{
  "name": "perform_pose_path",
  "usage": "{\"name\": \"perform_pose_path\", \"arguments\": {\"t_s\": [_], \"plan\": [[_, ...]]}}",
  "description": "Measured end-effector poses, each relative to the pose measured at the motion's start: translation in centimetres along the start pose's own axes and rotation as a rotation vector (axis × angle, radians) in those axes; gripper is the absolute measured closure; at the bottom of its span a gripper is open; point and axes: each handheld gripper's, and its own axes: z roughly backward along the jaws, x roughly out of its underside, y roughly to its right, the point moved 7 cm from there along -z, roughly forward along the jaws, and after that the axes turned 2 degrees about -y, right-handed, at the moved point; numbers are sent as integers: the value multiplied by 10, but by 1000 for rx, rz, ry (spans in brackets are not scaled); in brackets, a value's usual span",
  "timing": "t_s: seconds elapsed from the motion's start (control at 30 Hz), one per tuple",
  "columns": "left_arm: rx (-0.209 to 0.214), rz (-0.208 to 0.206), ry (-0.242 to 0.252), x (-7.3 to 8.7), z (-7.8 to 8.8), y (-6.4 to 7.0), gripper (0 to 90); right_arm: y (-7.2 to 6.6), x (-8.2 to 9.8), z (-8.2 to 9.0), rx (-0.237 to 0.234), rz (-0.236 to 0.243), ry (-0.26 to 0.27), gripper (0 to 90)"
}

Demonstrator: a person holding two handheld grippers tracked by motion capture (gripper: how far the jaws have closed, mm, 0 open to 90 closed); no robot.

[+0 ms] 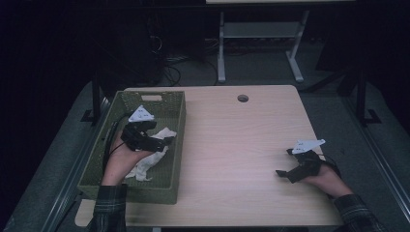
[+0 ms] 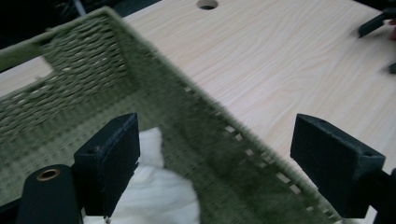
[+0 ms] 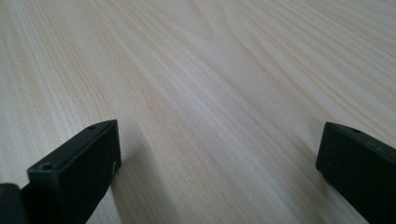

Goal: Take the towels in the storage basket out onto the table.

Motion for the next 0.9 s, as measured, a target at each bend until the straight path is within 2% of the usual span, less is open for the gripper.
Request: {"name": "perform_pose_path", "arguments": {"t_s": [0.07, 0.43, 0.67, 0.8, 0.83, 0.9], "plan": [[-13, 5, 2, 3, 1, -5, 152, 0, 0, 0, 0, 0, 0, 0], [-52, 36, -61, 33, -5, -37, 152, 0, 0, 0, 0, 0, -1, 0], [-58, 71, -95, 48, -12, -49, 152, 0, 0, 0, 0, 0, 0, 0], [-69, 75, -118, 55, -16, -54, 152, 0, 0, 0, 0, 0, -1, 0], [-84, 81, -148, 61, -18, -58, 152, 0, 0, 0, 0, 0, -1, 0], [-91, 89, -179, 67, -21, -61, 152, 0, 0, 0, 0, 0, -1, 0]]}}
